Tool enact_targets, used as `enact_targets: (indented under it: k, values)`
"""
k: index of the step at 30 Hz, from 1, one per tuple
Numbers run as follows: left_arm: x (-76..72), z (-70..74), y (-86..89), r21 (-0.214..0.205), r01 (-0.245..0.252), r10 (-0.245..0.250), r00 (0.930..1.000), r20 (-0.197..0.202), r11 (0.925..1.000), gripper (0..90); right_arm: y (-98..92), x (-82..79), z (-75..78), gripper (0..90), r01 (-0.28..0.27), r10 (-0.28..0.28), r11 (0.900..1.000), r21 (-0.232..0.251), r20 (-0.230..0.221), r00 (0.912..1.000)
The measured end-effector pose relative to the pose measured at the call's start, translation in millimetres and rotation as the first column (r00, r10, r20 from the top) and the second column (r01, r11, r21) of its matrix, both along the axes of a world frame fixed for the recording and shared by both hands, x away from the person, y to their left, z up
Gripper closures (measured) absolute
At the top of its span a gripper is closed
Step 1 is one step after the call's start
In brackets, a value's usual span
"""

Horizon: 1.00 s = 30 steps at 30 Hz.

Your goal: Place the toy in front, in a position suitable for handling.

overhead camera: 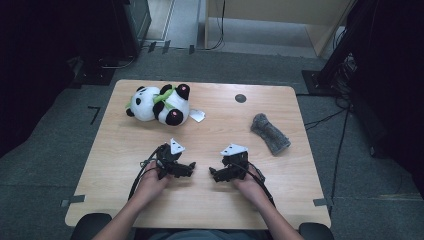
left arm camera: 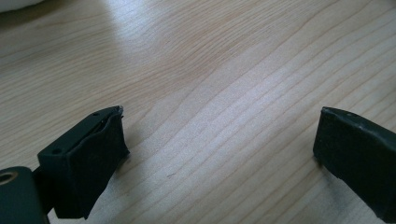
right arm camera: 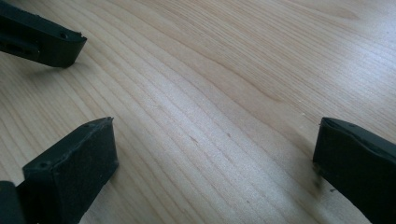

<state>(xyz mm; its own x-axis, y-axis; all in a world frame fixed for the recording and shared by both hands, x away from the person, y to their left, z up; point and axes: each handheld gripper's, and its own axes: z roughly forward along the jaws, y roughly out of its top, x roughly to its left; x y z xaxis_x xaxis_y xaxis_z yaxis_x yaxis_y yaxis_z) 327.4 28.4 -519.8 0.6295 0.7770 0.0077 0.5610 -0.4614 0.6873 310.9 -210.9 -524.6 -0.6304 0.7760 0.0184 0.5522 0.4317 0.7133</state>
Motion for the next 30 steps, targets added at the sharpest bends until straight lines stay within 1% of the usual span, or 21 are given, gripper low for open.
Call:
enact_targets:
  k: [19, 27, 30]
  values:
    - [-0.5, 0.1, -0.8, 0.001, -0.006, 0.006, 1.0, 0.0, 1.0, 2.0, 0.0, -0.2, 0.2, 0.0, 0.003, -0.003, 1.0, -0.003, -0.003, 1.0]
    - [-0.2, 0.1, 0.6, -0.001, 0.01, -0.01, 0.9999, 0.0, 0.9999, 2.2, -0.3, -2.2, 0.2, 0.0, 0.019, -0.019, 0.9998, -0.003, -0.005, 0.9998]
    - [-0.2, 0.5, 3.0, -0.008, 0.022, -0.022, 0.9997, 0.01, 0.9997, 6.2, -0.3, -2.2, 0.2, 0.0, 0.018, -0.019, 0.9998, -0.003, -0.004, 0.9998]
